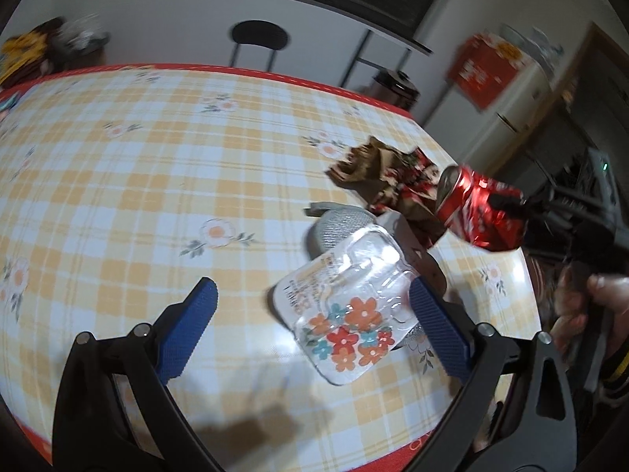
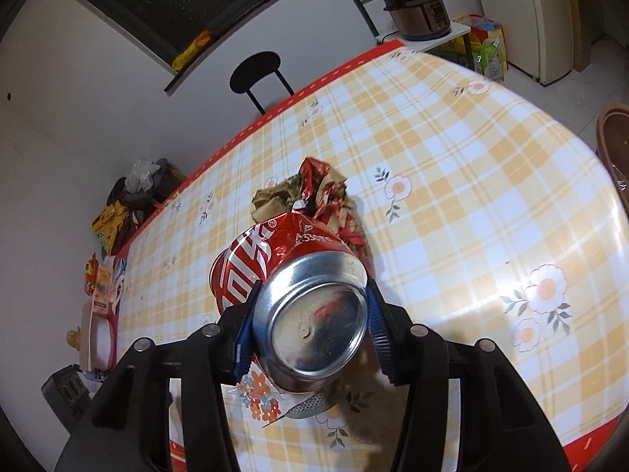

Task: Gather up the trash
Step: 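Grasp the clear 'Brown hook' package with the left tool while the right tool holds the can, then carry the red can to the bin with the right tool while the left tool holds the package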

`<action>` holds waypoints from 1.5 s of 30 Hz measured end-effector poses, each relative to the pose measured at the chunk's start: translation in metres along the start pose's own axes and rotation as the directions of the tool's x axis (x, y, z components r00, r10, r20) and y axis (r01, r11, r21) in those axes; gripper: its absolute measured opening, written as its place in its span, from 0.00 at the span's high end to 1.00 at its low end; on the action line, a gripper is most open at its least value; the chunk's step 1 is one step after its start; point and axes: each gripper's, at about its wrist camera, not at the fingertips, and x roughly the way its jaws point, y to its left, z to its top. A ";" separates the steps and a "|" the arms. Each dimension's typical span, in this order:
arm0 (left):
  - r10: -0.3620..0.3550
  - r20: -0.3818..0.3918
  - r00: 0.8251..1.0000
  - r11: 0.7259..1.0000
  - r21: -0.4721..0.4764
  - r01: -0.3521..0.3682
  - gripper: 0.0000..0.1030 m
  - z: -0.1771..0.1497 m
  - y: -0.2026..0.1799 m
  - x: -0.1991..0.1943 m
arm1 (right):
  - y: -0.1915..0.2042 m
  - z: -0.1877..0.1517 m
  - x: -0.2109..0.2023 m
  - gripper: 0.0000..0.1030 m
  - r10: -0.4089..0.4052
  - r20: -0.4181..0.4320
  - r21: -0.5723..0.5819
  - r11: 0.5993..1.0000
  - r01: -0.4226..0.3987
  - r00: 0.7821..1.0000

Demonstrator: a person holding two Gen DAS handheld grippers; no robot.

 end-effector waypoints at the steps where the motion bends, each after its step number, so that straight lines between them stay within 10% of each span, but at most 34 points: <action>1: -0.004 -0.008 1.000 1.000 0.020 0.004 0.07 0.002 -0.002 0.005 | -0.003 0.001 -0.005 0.52 -0.004 0.009 0.005 1.000 0.004 1.000; 12: -0.084 -0.167 0.982 0.954 0.272 0.127 0.11 0.020 -0.020 0.082 | -0.056 -0.002 -0.048 0.52 -0.085 0.078 0.105 0.992 0.077 0.993; 35: -0.198 -0.355 0.914 0.893 0.318 0.317 0.38 0.020 -0.016 0.111 | -0.084 -0.007 -0.071 0.52 -0.143 0.113 0.162 0.979 0.123 0.983; 45: -0.202 -0.326 0.923 0.923 0.253 0.291 0.45 0.012 -0.011 0.103 | -0.073 -0.005 -0.067 0.52 -0.121 0.106 0.129 0.986 0.107 0.987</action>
